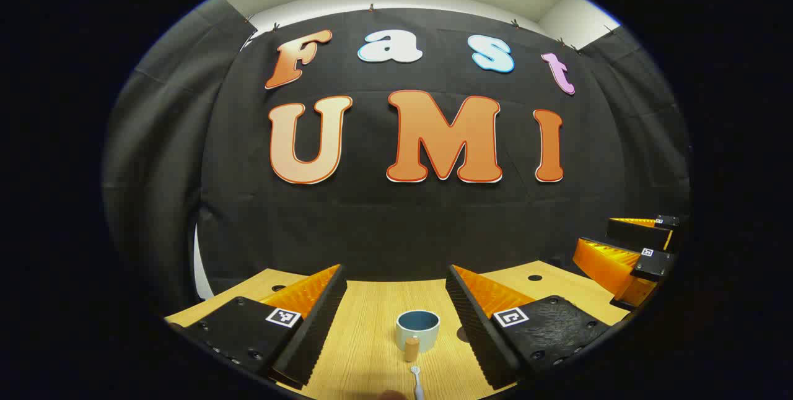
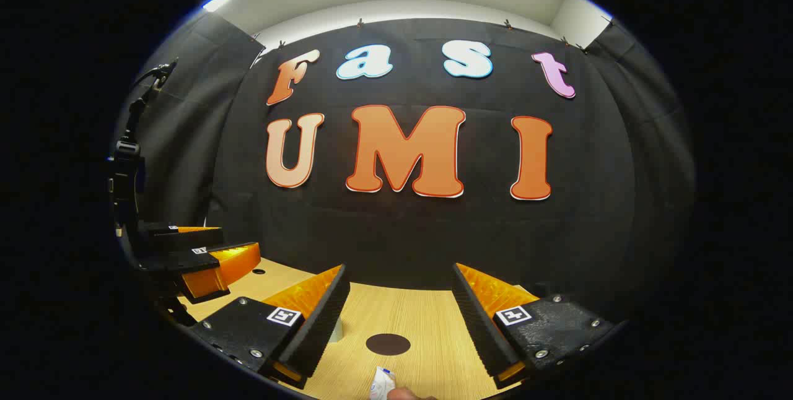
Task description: Put the toothbrush and toothpaste on the desktop into the cup, then pick up the cup and place it on the coaster on the desktop.
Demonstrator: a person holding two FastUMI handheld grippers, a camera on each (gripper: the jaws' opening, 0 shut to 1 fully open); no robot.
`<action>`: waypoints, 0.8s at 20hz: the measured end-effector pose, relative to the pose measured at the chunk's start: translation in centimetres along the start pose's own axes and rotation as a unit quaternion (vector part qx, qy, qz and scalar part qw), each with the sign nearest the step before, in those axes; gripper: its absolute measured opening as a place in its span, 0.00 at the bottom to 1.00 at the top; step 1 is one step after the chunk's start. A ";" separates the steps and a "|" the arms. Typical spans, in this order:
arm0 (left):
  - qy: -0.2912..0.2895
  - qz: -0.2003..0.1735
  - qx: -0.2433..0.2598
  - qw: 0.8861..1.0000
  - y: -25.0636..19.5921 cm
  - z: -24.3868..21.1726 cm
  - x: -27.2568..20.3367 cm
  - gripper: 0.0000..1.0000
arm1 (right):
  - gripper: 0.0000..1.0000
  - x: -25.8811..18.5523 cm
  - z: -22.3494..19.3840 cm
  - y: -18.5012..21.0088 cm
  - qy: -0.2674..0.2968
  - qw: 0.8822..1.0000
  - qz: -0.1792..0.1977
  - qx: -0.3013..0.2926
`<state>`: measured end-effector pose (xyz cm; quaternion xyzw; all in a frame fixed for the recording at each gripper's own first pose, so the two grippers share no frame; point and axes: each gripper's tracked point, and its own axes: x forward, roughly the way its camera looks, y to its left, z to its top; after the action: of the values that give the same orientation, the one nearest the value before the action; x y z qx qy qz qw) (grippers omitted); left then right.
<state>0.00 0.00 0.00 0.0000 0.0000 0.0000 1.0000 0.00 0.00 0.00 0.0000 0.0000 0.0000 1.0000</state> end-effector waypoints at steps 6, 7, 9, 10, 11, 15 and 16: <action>0.006 -0.005 0.002 1.000 -0.5 -0.5 -0.3 0.97 | 0.98 -0.2 -0.5 0.0 0.006 1.000 0.000 -0.002; 0.007 -0.006 0.002 1.000 -0.6 -0.6 -0.3 0.97 | 0.98 -0.3 -0.7 0.0 0.007 1.000 0.001 -0.002; 0.009 -0.007 0.003 1.000 -0.8 -0.6 -0.3 0.97 | 0.98 -0.3 -1.0 -0.1 0.012 1.000 0.000 0.002; 0.010 -0.007 0.003 1.000 -0.8 -0.7 -0.2 0.97 | 0.98 -0.3 -1.1 -0.2 0.015 1.000 -0.001 0.004; 0.010 -0.006 0.002 1.000 -0.8 -0.7 -0.2 0.97 | 0.98 -0.4 -1.3 -0.3 0.018 1.000 -0.001 0.006; 0.017 -0.009 0.003 1.000 -1.2 -1.2 -0.3 0.97 | 0.98 -0.5 -1.7 -0.6 0.025 1.000 -0.003 0.009; 0.020 -0.011 0.003 1.000 -1.3 -1.4 -0.3 0.97 | 0.99 -0.5 -1.9 -0.7 0.028 1.000 -0.003 0.010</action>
<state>-0.34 -1.34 -1.44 0.0026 0.0197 -0.0114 0.9997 -0.47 -0.66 -1.91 0.0103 0.0280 -0.0027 0.9996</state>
